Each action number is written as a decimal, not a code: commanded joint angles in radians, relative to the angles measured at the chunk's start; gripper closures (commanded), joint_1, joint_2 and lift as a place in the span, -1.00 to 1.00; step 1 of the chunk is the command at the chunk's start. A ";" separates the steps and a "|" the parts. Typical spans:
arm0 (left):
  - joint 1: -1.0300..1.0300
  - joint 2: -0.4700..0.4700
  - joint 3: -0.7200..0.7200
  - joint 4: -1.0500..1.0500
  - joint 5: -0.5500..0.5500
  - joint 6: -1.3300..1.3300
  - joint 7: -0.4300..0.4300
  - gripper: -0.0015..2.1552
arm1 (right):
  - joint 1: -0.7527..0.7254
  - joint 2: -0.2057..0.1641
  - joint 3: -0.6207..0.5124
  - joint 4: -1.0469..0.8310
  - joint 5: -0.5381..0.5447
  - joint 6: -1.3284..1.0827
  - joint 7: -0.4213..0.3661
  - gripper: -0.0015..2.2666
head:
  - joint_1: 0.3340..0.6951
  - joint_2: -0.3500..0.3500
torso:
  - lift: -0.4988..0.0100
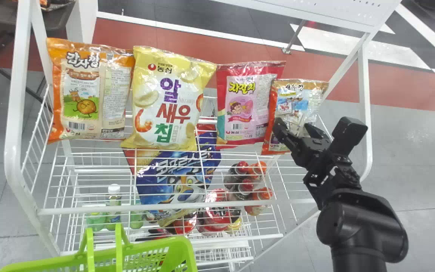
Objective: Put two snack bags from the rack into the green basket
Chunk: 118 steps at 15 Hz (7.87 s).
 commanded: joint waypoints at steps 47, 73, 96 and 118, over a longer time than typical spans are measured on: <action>-0.050 -0.013 0.030 0.045 0.003 0.001 -0.012 0.27 | 0.776 -0.018 0.325 -0.859 -0.448 0.957 0.016 0.98 | 1.00 -0.62 | 0.94; -0.009 -0.015 0.017 0.016 0.002 0.001 -0.026 0.27 | 0.743 -0.060 0.350 -0.769 -0.413 0.573 -0.073 -0.95 | 1.00 -0.69 | 0.94; -0.036 0.008 -0.006 0.014 -0.003 0.001 -0.026 0.27 | 0.242 0.018 0.169 -0.405 -0.095 0.076 -0.044 -0.94 | 1.00 -1.00 | 0.94; -0.098 0.013 -0.027 0.100 -0.006 0.001 -0.025 0.27 | -0.033 0.020 0.283 -0.122 0.187 0.150 -0.136 0.80 | 1.00 -1.00 | 0.94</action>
